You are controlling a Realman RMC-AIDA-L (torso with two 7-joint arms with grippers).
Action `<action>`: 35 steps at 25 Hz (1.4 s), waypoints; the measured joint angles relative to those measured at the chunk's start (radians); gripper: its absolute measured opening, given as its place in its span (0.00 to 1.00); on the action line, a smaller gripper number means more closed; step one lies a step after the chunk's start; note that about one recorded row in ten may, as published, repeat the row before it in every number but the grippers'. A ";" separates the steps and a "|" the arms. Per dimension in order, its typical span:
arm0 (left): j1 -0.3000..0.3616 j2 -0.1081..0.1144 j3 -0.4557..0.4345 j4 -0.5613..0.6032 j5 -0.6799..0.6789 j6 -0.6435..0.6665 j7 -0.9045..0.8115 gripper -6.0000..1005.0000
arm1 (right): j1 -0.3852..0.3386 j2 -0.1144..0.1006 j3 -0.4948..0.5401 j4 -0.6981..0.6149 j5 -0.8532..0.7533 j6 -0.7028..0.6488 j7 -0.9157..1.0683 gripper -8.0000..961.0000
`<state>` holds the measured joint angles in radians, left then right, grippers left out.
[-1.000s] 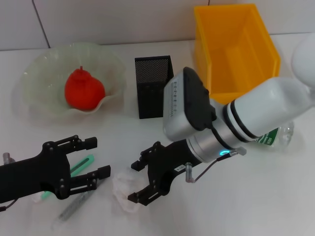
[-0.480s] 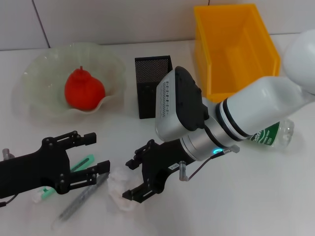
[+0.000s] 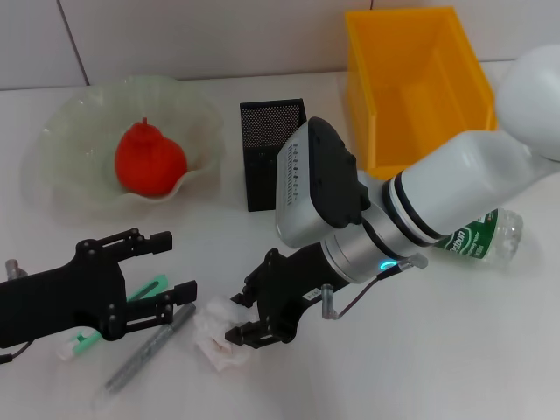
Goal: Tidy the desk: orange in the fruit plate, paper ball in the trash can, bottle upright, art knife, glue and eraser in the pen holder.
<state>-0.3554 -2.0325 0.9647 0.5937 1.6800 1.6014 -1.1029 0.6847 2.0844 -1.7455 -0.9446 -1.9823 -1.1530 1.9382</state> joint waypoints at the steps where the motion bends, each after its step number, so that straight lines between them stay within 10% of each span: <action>1: 0.000 0.000 0.000 0.000 0.000 0.000 0.000 0.75 | -0.002 0.000 0.004 -0.001 0.001 -0.001 0.003 0.43; 10: 0.008 -0.004 -0.012 0.000 0.002 0.001 0.000 0.75 | -0.061 -0.002 0.159 -0.075 -0.001 -0.076 0.023 0.38; 24: 0.005 -0.012 -0.012 -0.007 0.003 0.007 0.016 0.75 | -0.196 -0.006 0.851 -0.358 -0.039 -0.208 0.004 0.30; 35: -0.004 -0.020 -0.012 -0.005 0.002 0.004 0.015 0.75 | -0.189 -0.009 0.905 -0.267 -0.144 0.007 -0.035 0.29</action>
<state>-0.3593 -2.0526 0.9525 0.5888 1.6825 1.6050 -1.0874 0.4958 2.0756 -0.8407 -1.2118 -2.1265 -1.1460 1.9036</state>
